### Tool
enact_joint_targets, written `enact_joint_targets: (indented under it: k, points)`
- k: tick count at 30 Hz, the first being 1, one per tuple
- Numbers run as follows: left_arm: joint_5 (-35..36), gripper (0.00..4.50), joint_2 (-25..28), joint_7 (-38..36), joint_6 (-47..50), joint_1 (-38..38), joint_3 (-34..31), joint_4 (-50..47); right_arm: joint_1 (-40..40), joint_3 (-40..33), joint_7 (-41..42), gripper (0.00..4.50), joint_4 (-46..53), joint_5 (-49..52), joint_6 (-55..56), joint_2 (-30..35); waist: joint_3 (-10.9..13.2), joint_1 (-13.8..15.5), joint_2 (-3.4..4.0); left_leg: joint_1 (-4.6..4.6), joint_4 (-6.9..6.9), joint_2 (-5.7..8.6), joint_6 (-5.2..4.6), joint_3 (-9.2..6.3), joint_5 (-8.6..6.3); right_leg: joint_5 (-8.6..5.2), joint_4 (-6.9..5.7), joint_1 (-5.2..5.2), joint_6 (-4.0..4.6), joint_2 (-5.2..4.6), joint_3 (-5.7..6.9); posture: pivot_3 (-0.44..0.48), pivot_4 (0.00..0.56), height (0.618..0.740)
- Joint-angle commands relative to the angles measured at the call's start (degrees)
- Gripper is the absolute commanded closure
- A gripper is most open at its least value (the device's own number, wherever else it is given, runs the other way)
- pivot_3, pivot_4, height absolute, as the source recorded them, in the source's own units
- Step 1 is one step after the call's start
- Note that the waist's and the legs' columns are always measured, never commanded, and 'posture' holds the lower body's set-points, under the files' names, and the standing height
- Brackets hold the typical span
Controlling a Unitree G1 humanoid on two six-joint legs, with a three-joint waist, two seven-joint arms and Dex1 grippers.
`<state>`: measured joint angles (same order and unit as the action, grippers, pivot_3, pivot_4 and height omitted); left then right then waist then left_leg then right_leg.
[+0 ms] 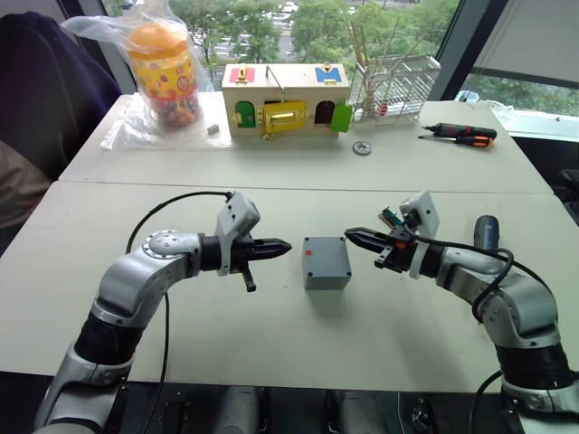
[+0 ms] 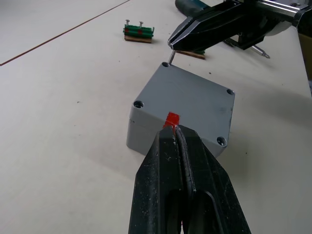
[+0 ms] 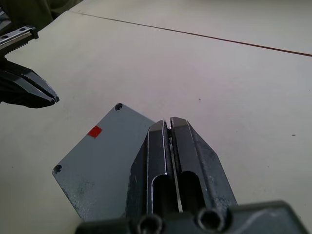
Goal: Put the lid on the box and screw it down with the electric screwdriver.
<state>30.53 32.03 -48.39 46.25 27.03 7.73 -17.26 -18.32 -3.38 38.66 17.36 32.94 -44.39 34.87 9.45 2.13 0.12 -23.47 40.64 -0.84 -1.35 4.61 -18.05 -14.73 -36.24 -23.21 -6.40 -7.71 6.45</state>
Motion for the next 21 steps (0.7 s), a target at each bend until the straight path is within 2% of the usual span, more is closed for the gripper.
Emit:
enact_joint_targets:
  k: [1,21]
  points:
    - [0.79,4.50,0.33,0.27,0.02,-0.08,-1.12,-2.32,-1.01,-0.63,0.49,4.48,0.17,-0.14,1.43,-0.09,0.00,0.03,0.00,0.00,0.00,0.00,0.00,0.00,0.00,0.00,0.00,0.00,0.00,0.00,0.00,0.000,0.150,0.706]
    - [0.07,4.50,-0.10,0.72,-1.25,-0.81,-0.28,-1.67,-1.28,-0.47,0.35,4.48,0.61,0.70,0.46,-0.28,0.00,-0.03,0.00,0.00,0.00,0.00,0.00,0.00,0.00,0.00,0.00,0.00,0.00,0.00,0.00,0.000,0.150,0.706]
